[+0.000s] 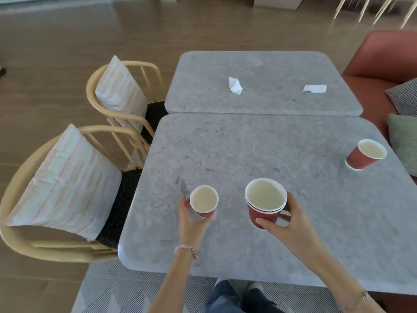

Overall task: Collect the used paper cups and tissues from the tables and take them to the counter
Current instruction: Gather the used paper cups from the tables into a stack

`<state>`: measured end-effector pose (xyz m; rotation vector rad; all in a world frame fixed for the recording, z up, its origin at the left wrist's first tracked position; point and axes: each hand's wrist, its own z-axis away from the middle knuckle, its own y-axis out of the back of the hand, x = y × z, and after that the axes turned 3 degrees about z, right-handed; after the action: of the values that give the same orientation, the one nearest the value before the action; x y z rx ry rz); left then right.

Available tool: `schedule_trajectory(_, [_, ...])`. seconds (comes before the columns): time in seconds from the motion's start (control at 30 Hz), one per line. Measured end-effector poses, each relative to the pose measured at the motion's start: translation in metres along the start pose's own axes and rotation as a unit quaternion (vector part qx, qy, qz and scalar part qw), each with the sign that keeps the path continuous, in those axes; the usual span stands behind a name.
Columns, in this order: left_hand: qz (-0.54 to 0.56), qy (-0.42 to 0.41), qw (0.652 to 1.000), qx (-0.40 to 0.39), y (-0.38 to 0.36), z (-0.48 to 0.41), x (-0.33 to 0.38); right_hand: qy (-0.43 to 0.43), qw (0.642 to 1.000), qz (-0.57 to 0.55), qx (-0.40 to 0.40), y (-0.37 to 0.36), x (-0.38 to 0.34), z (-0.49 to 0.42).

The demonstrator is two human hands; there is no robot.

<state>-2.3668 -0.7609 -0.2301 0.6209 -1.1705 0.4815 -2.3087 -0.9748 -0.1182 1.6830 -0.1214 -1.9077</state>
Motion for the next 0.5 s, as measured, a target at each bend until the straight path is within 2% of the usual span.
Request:
schedule_trajectory(0.17, [0.034,-0.035,0.999,-0.013,-0.003,-0.014,0.001,-0.009,1.0,-0.002,0.017,0.002,0.002,0.002])
schedule_trajectory(0.33, [0.044,-0.032,0.998,-0.009,-0.006,-0.016,0.007,-0.015,1.0,-0.01,0.022,0.002,0.007,0.0])
schedule_trajectory(0.5, [0.088,-0.046,0.995,-0.013,-0.005,-0.006,0.039,-0.017,0.999,-0.022,0.021,-0.001,0.012,-0.003])
